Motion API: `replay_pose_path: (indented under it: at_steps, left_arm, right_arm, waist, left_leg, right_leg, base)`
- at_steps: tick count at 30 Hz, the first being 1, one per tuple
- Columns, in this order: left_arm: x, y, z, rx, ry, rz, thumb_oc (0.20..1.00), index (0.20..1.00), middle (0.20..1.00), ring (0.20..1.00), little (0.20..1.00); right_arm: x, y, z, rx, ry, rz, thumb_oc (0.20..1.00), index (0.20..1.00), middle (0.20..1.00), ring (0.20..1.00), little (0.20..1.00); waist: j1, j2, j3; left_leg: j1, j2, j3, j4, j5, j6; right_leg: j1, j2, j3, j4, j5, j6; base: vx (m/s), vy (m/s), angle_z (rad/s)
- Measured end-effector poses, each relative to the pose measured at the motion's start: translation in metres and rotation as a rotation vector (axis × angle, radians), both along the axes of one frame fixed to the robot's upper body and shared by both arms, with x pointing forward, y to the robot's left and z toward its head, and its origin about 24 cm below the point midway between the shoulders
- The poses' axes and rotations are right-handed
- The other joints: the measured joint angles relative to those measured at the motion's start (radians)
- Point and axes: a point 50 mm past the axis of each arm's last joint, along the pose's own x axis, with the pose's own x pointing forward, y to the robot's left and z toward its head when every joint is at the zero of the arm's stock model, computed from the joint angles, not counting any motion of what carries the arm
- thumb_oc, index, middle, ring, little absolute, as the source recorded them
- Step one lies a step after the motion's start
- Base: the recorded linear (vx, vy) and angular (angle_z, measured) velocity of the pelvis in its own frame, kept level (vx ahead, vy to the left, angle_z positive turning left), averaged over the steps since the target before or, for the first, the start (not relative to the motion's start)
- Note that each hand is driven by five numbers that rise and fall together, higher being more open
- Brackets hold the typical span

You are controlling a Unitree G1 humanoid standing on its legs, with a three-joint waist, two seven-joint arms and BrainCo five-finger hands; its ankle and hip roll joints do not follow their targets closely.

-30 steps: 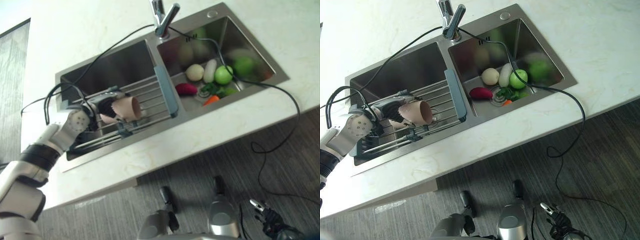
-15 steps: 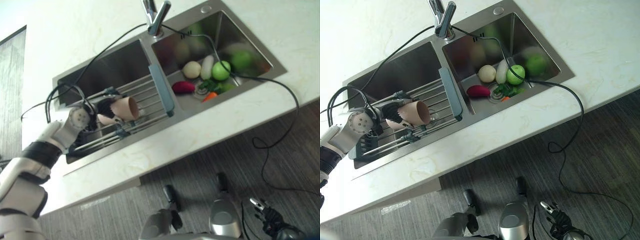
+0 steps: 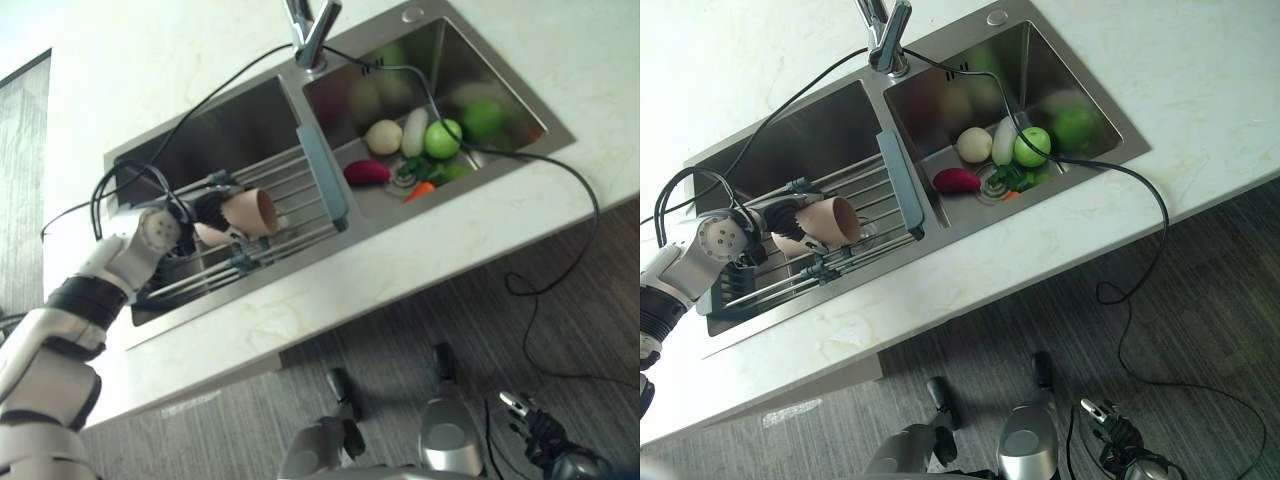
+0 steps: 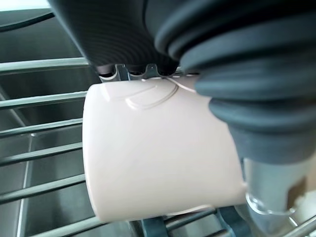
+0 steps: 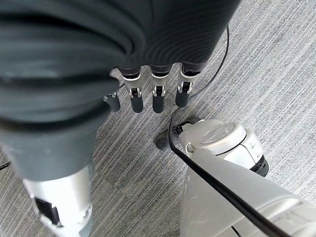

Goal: Place the dishes in the dishwasher.

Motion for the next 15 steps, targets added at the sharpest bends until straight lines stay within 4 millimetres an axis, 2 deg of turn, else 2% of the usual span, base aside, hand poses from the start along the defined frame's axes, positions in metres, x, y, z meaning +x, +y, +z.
replay_pose_path:
  at_steps: [3, 4, 5, 6, 7, 12, 15]
  left_arm:
    - [0.001, 0.000, 0.003, 0.049, -0.002, -0.002, 1.000, 1.000, 1.000, 1.000, 1.000]
    - [0.002, 0.000, 0.004, 0.063, -0.002, -0.003, 0.896, 0.896, 0.896, 0.896, 0.896]
    - [0.002, 0.000, 0.005, 0.067, -0.001, -0.004, 0.762, 0.762, 0.762, 0.762, 0.762]
    - [0.003, -0.001, 0.006, 0.070, -0.003, -0.005, 0.228, 0.228, 0.228, 0.228, 0.228]
    - [0.003, 0.000, 0.008, 0.077, -0.007, -0.005, 0.200, 0.200, 0.200, 0.200, 0.200]
    - [0.005, -0.007, 0.016, 0.137, -0.026, -0.071, 0.200, 0.200, 0.200, 0.200, 0.200]
    - [0.007, -0.013, 0.028, 0.215, -0.038, -0.145, 0.200, 0.200, 0.200, 0.200, 0.200]
  right_arm:
    - [0.001, 0.000, 0.000, 0.000, -0.005, -0.001, 1.000, 1.000, 1.000, 1.000, 1.000]
    - [0.001, 0.000, 0.001, 0.000, -0.007, -0.003, 1.000, 1.000, 1.000, 1.000, 1.000]
    - [0.001, 0.000, 0.001, 0.002, -0.012, -0.008, 1.000, 1.000, 1.000, 1.000, 1.000]
    - [0.002, -0.001, 0.001, 0.008, -0.018, -0.019, 1.000, 1.000, 1.000, 1.000, 1.000]
    - [0.002, -0.001, 0.002, 0.012, -0.026, -0.026, 1.000, 1.000, 1.000, 1.000, 1.000]
    - [0.009, -0.001, 0.004, 0.004, -0.044, -0.026, 1.000, 1.000, 1.000, 1.000, 1.000]
    - [0.014, -0.001, 0.006, 0.028, -0.076, -0.049, 1.000, 1.000, 1.000, 1.000, 1.000]
  waist:
    - [0.000, 0.000, 0.000]
    - [0.000, 0.000, 0.000]
    - [0.000, -0.001, 0.000]
    - [0.001, -0.001, 0.000]
    - [0.001, -0.001, 0.001]
    - [0.000, -0.003, 0.002]
    - [0.001, -0.009, 0.006]
  left_leg:
    - [-0.002, 0.000, 0.000, 0.000, 0.000, 0.000]
    - [-0.002, 0.000, 0.000, 0.000, 0.000, 0.000]
    - [-0.002, 0.000, 0.000, 0.000, 0.000, 0.000]
    - [-0.002, 0.000, -0.001, 0.000, 0.000, 0.000]
    - [-0.003, 0.000, -0.001, 0.000, 0.000, 0.000]
    - [-0.004, 0.000, -0.001, 0.000, 0.000, 0.000]
    - [-0.004, 0.000, -0.001, 0.000, 0.000, 0.000]
  right_leg:
    - [-0.002, 0.000, 0.001, 0.000, 0.000, 0.000]
    - [-0.002, 0.000, 0.001, 0.000, 0.000, 0.000]
    - [-0.002, 0.000, 0.000, 0.000, 0.000, 0.000]
    - [-0.002, 0.000, 0.000, 0.000, 0.000, 0.000]
    - [-0.002, 0.000, -0.001, 0.000, 0.000, 0.000]
    - [-0.002, 0.000, -0.002, 0.000, 0.000, 0.000]
    - [-0.002, 0.000, -0.003, 0.000, 0.000, 0.000]
  base:
    - [0.00, 0.000, 0.00]
    - [0.00, 0.000, 0.00]
    - [0.00, 0.000, 0.00]
    - [0.00, 0.000, 0.00]
    - [0.00, 0.000, 0.00]
    - [0.00, 0.000, 0.00]
    - [0.00, 0.000, 0.00]
